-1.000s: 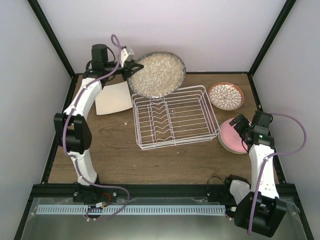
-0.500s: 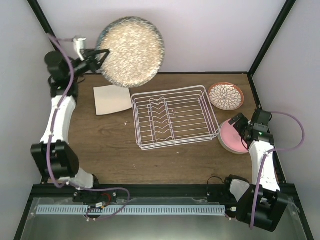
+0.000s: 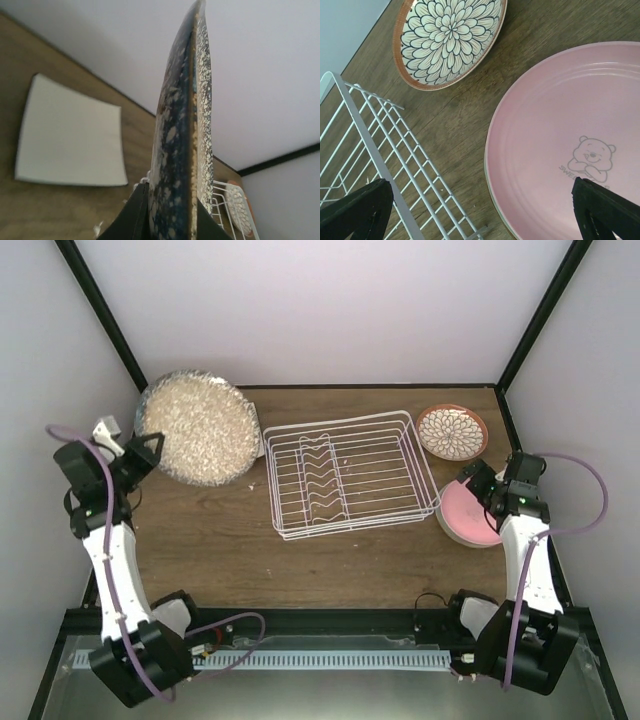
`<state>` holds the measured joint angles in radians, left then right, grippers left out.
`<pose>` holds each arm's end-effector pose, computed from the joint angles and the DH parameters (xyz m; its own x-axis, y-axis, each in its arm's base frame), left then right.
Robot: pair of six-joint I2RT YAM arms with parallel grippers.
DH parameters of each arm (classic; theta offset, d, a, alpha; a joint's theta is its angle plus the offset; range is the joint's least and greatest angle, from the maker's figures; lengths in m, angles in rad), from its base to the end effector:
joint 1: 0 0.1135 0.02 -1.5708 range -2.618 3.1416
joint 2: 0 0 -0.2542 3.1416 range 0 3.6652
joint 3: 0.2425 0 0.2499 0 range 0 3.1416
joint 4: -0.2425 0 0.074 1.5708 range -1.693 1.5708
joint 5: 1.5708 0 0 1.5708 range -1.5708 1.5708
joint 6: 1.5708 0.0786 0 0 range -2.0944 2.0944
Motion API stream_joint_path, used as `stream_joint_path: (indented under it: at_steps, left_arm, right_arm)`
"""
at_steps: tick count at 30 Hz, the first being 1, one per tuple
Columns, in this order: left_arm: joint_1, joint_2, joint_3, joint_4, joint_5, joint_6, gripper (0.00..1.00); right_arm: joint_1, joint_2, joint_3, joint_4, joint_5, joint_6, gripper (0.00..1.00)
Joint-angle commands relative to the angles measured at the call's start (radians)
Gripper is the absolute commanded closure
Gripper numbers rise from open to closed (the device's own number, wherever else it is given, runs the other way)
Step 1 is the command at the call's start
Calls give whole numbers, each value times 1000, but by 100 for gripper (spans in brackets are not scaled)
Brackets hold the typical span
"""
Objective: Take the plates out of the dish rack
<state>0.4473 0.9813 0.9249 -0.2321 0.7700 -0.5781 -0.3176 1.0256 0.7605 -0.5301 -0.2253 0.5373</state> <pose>0.2484 0.0585 0.3339 -0.3740 -0.6145 -0.6947 0.1037 0.7166 -0.6897 0.2368 -0.0594 0.2177 -0.5030 0.6905 -0.5198 0.4810 0.7233 0.4954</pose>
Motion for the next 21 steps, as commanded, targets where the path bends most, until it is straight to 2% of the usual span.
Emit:
stream_joint_path:
  at_steps: [1, 4, 13, 21]
  left_arm:
    - [74, -139, 8, -138, -7, -37, 96]
    - [90, -168, -6, -322, -19, 9, 96]
    - [111, -201, -59, -629, -20, 159, 96]
    - [127, -240, -137, -688, -65, 199, 96]
  right_arm:
    - [-6, 7, 61, 8, -21, -39, 0]
    - [-5, 7, 91, -19, 6, -67, 0]
    - [-3, 17, 138, -63, -13, -55, 0]
    - [11, 24, 146, -67, -6, -62, 0]
